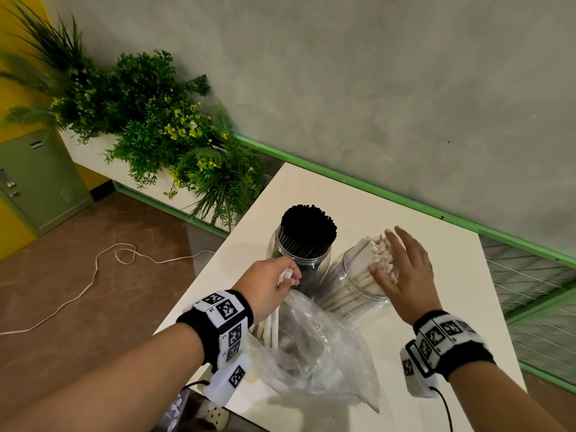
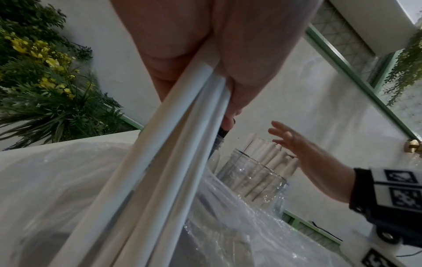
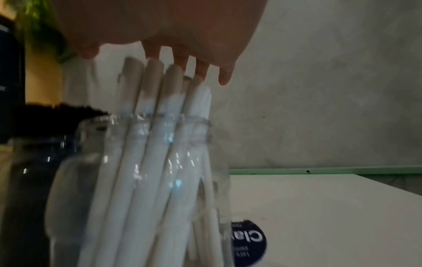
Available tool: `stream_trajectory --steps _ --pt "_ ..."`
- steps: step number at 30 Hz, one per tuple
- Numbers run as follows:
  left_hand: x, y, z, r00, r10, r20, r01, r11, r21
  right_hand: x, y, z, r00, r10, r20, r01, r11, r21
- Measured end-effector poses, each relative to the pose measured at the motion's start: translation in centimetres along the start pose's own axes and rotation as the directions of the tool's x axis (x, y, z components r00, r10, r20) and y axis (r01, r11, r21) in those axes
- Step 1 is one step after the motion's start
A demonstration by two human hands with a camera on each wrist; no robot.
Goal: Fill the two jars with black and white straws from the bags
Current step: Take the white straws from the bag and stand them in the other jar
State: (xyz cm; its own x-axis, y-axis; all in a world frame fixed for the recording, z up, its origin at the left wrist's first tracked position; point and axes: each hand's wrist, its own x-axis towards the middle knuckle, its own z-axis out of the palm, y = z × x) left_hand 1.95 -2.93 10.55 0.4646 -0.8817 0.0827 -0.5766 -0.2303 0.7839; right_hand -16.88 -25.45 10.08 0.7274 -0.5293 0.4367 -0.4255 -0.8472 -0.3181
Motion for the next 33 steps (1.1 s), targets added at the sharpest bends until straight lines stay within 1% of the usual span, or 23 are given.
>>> stream_trajectory --steps 2,3,7,10,13,16,18,19,21,24,26,28,31,33 --pt "0.0 -0.1 0.1 1.0 0.002 0.001 -0.002 1.0 0.002 -0.3 0.4 1.0 0.998 -0.026 0.05 0.028 0.999 -0.039" --pt "0.0 -0.1 0.1 1.0 0.0 0.002 0.0 1.0 -0.001 0.0 0.5 1.4 0.999 -0.02 0.049 0.022 0.999 -0.037" --pt "-0.1 -0.2 0.0 1.0 -0.004 -0.007 0.004 1.0 -0.01 2.1 -0.3 1.9 0.995 0.098 0.029 -0.099 0.995 0.027" --pt "-0.1 -0.2 0.0 1.0 0.003 -0.012 -0.003 1.0 -0.022 2.8 -0.5 2.2 0.989 0.142 0.029 -0.142 0.99 -0.002" --pt "-0.1 -0.2 0.0 1.0 0.009 -0.017 -0.01 1.0 -0.022 3.0 -0.6 2.6 0.992 0.12 -0.048 -0.121 0.992 -0.02" --pt "-0.2 -0.3 0.0 1.0 0.015 -0.018 -0.015 1.0 -0.004 3.7 -0.4 2.1 0.988 0.037 -0.153 -0.04 0.999 -0.017" --pt "-0.2 -0.3 -0.1 1.0 0.016 -0.009 -0.016 1.0 -0.012 4.3 -0.2 1.5 0.98 -0.023 -0.195 0.018 0.999 -0.028" --pt "-0.2 -0.3 -0.1 1.0 0.015 -0.005 -0.015 1.0 -0.021 4.5 -0.1 1.4 0.98 -0.045 -0.191 0.037 0.998 -0.042" --pt "-0.2 -0.4 -0.2 1.0 0.01 -0.005 -0.01 0.999 -0.042 4.6 0.1 1.5 0.991 -0.058 -0.118 0.049 0.996 -0.08" --pt "-0.3 -0.4 -0.3 1.0 0.005 -0.007 -0.005 0.999 -0.045 4.5 0.0 1.5 0.999 -0.021 0.032 0.025 0.991 -0.13" --pt "-0.2 -0.4 -0.3 1.0 0.005 -0.006 -0.006 0.999 -0.047 4.5 0.1 1.2 0.996 0.022 0.082 -0.01 0.989 -0.145" --pt "-0.2 -0.5 -0.2 1.0 0.01 -0.005 -0.01 0.999 -0.053 4.1 0.1 0.5 0.996 0.052 0.072 -0.045 0.994 -0.098" --pt "-0.2 -0.5 -0.2 1.0 0.022 -0.004 -0.022 0.998 -0.057 2.6 0.1 -0.2 0.997 0.075 -0.019 -0.074 0.997 0.037" --pt "-0.2 -0.5 -0.2 1.0 0.028 -0.003 -0.028 0.998 -0.057 1.2 0.3 -0.3 0.996 0.068 -0.055 -0.065 0.996 0.053"
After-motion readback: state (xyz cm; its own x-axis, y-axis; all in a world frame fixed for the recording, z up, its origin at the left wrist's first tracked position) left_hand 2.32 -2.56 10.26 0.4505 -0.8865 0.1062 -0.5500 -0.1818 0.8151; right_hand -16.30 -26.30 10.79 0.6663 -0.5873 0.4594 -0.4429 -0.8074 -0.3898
